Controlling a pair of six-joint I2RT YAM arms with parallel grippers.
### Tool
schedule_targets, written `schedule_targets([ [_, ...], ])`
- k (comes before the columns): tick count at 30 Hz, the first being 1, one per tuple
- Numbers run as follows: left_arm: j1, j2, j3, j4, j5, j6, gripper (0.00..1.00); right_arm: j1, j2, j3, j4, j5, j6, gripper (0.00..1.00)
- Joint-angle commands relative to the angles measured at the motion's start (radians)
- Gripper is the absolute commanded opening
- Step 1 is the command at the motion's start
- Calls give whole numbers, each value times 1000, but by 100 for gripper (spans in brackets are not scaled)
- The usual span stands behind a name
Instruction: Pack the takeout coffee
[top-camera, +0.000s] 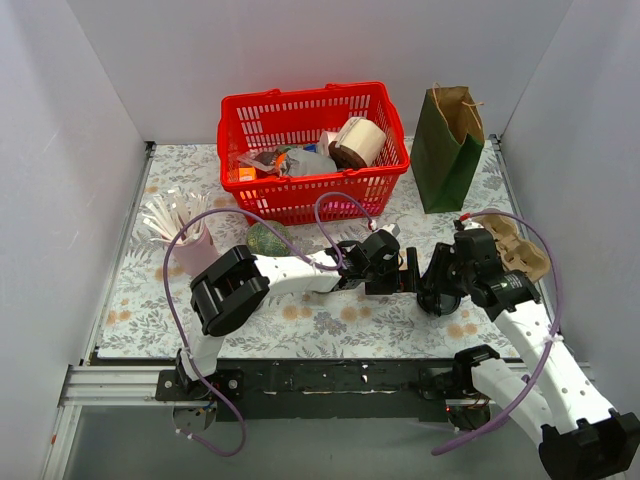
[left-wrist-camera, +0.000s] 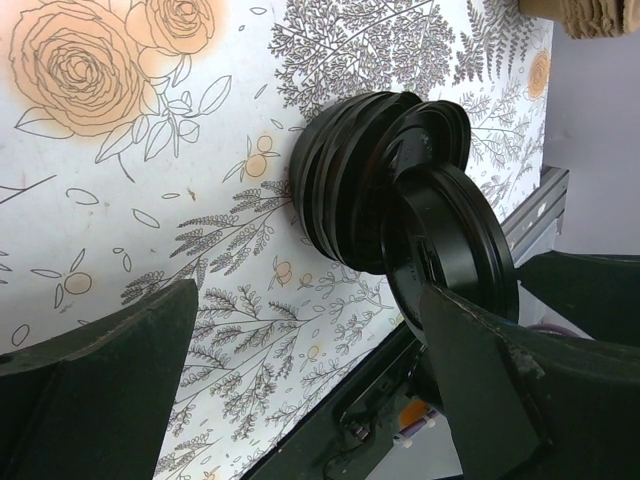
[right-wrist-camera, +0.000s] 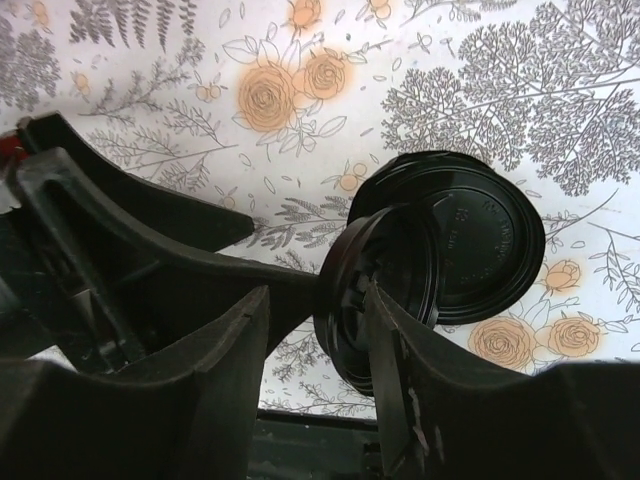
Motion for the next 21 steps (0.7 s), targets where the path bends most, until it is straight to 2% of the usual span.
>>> schedule_targets([
  [1, 0, -25, 27, -8, 6, 16, 94, -4, 16, -20, 19, -7, 18, 51],
  [5, 0, -26, 27, -10, 6, 13, 93, -4, 45, -37, -3, 17, 30, 49],
  [8, 0, -26, 24, -8, 6, 12, 93, -4, 30, -66, 23, -10, 41, 39],
  [9, 0, -26, 22, -7, 6, 12, 93, -4, 24, -72, 46, -18, 44, 27],
  [12, 0, -28, 18, -5, 4, 8, 93, -5, -4, -74, 56, -18, 48, 17],
  [15, 0, -35, 16, -3, 4, 7, 93, -5, -22, -62, 56, -9, 42, 1],
  [21, 0, -95, -21, 0, -33, 4, 95, -5, -46, -17, 56, 5, -10, 1],
])
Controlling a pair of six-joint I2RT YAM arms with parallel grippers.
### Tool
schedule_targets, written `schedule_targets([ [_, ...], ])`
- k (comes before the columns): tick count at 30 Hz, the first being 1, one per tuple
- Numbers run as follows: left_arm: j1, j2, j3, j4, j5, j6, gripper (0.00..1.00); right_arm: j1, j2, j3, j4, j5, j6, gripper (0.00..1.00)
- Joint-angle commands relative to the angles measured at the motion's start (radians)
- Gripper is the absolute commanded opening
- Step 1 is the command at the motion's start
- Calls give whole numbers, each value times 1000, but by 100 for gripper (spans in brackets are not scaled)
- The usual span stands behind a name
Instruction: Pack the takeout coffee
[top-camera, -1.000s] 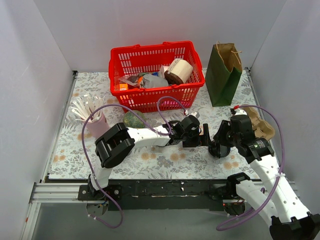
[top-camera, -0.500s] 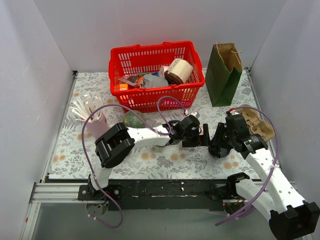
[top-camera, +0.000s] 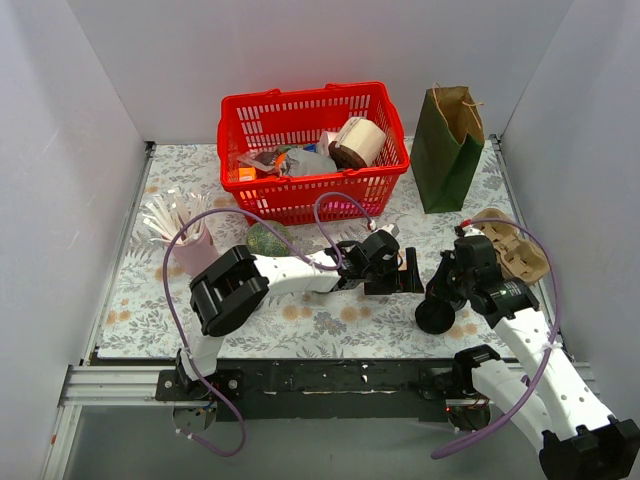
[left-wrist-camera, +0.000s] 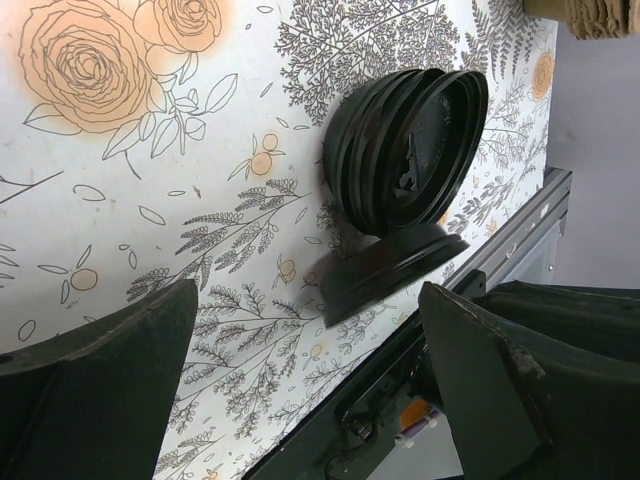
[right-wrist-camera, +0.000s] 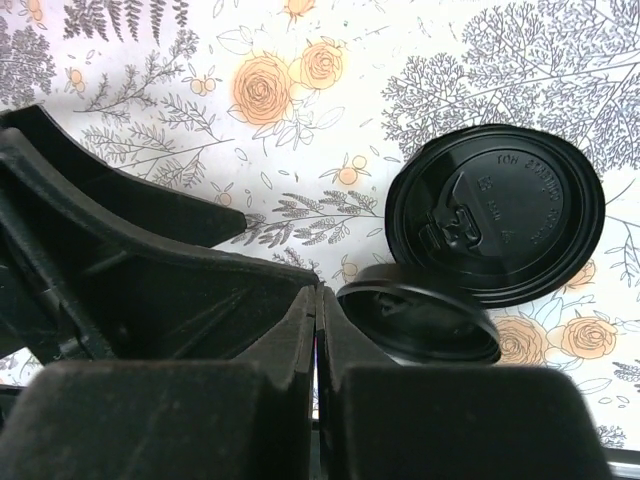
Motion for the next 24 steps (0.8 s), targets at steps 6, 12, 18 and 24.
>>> schedule_targets([
  [6, -1, -161, -65, -32, -80, 7, 98, -5, 0, 60, -13, 33, -68, 4],
  [12, 9, -311, -191, -61, -127, 25, 98, -4, 22, 23, -22, -168, -136, 36],
  [18, 10, -488, -298, -79, -163, 31, 98, 101, 42, -13, -31, -196, -139, 47],
  [24, 10, -617, -349, -102, -152, 53, 98, 336, 131, -23, -88, 24, -16, 56],
])
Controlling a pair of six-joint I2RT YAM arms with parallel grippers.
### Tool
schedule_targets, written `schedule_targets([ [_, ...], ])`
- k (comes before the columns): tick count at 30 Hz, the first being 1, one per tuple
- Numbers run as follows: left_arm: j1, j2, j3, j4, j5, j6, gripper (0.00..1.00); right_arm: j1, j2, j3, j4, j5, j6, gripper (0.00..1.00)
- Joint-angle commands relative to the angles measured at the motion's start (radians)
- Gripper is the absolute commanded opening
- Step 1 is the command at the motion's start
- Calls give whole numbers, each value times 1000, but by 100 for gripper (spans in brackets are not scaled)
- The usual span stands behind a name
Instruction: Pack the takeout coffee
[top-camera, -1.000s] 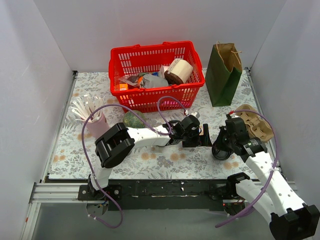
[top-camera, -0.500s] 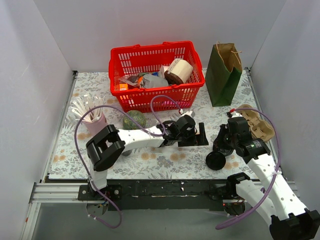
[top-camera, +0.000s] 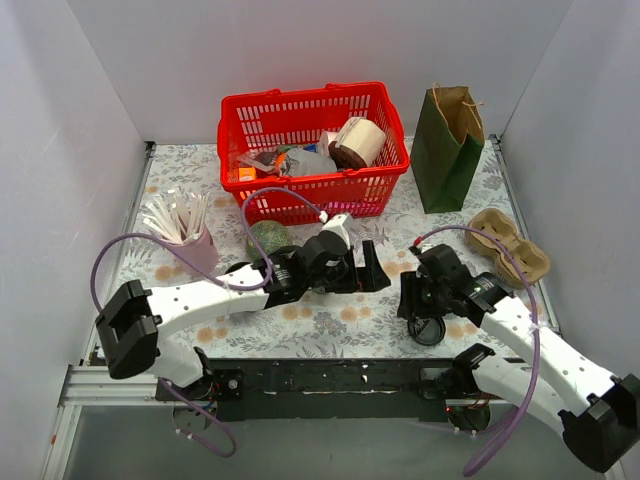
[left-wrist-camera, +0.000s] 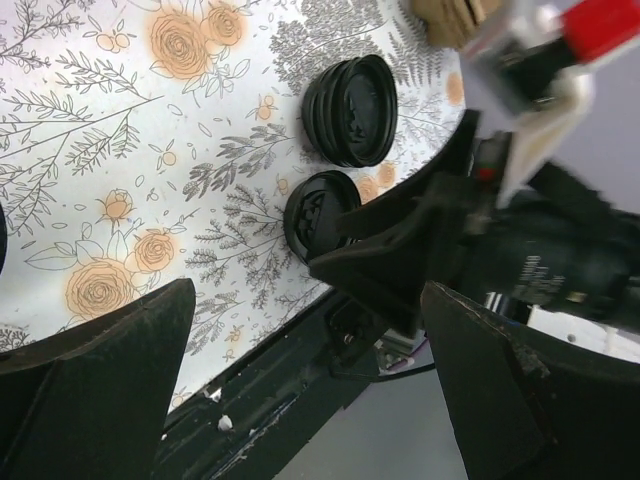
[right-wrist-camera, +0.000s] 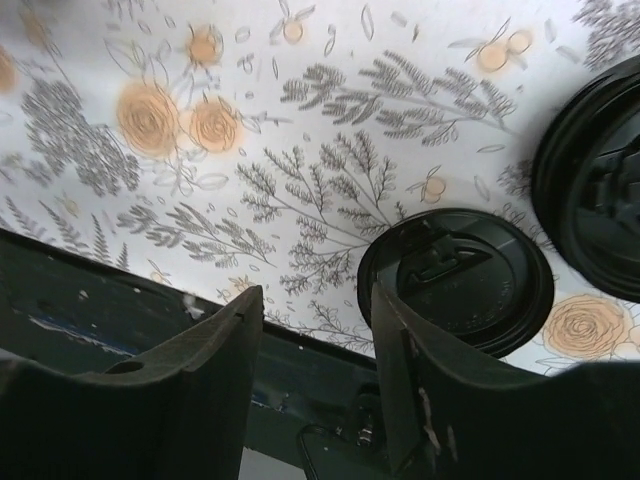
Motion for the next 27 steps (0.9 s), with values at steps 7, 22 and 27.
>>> schedule_targets([
  [7, 7, -189, -94, -51, -38, 28, 98, 150, 125, -60, 10, 171, 112, 58],
  [22, 6, -286, -139, -122, -104, 4, 98, 202, 200, -119, 108, 219, 164, 19],
  [27, 6, -304, -140, -140, -110, 2, 98, 205, 167, -86, 107, 175, 163, 1],
])
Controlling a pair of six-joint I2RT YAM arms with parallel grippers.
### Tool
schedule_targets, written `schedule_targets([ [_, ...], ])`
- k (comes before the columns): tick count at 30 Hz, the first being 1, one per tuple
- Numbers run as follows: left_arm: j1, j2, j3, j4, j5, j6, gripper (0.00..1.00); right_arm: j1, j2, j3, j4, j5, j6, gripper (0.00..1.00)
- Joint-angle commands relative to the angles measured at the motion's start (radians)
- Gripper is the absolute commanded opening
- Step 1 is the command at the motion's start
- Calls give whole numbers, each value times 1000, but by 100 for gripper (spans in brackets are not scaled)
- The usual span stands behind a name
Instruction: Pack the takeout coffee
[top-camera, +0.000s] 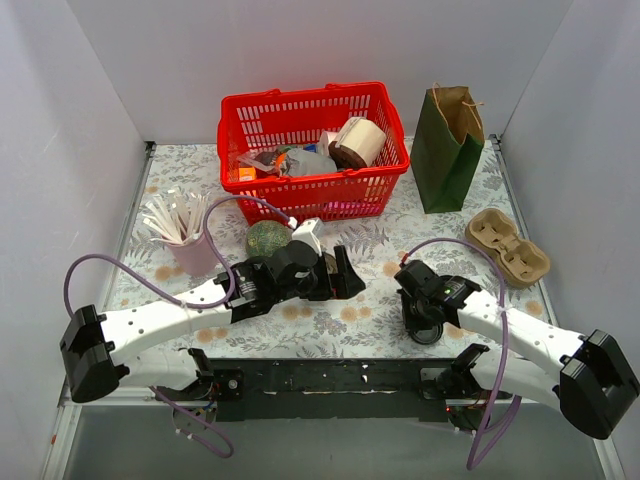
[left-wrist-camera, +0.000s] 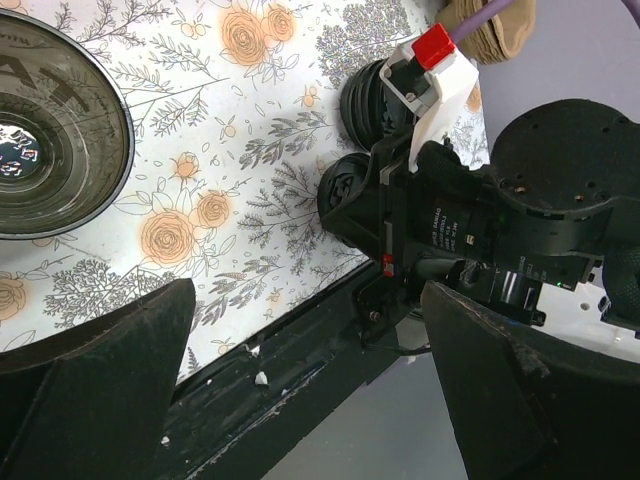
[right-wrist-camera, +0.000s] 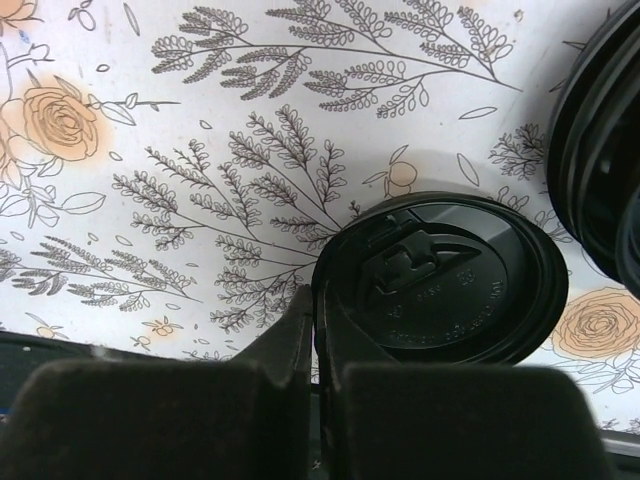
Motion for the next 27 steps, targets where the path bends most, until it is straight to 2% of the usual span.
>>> schedule_targets([
  [1, 7, -44, -10, -42, -30, -1, 98, 7, -49, 58, 17, -34, -2, 1],
  [4, 6, -59, -10, -57, -24, -1, 98, 7, -104, 110, 48, -187, -104, 1],
  [6, 6, -85, -10, -59, -21, 3, 98, 7, -146, 126, 107, -340, -176, 1],
  [7, 6, -97, -12, -54, -15, 14, 98, 7, -161, 126, 140, -400, -254, 1],
  [10, 6, -182, -47, 18, 85, 133, 98, 7, -215, 127, 259, -691, -327, 1],
  [11, 6, -208, -67, 42, 172, 220, 98, 7, -225, 139, 285, -734, -327, 1],
  [13, 7, -310, -127, 104, 209, 282, 98, 7, -258, 158, 356, -826, -312, 1],
  [16, 6, -456, -194, 168, 197, 330, 98, 7, -281, 215, 382, -854, -287, 1],
  [18, 7, -536, -216, 190, 171, 312, 98, 7, -281, 262, 350, -938, -347, 1],
  [19, 9, -547, -207, 169, 94, 272, 98, 7, -272, 300, 321, -953, -396, 1],
  [22, 9, -501, -86, -35, -27, 171, 98, 7, -237, 359, 231, -1046, -539, 1],
  [24, 9, -460, -41, -118, 14, 202, 98, 7, -227, 365, 279, -1135, -569, 1],
  [27, 7, -516, -125, -34, 111, 308, 98, 7, -233, 351, 474, -1168, -473, 1],
])
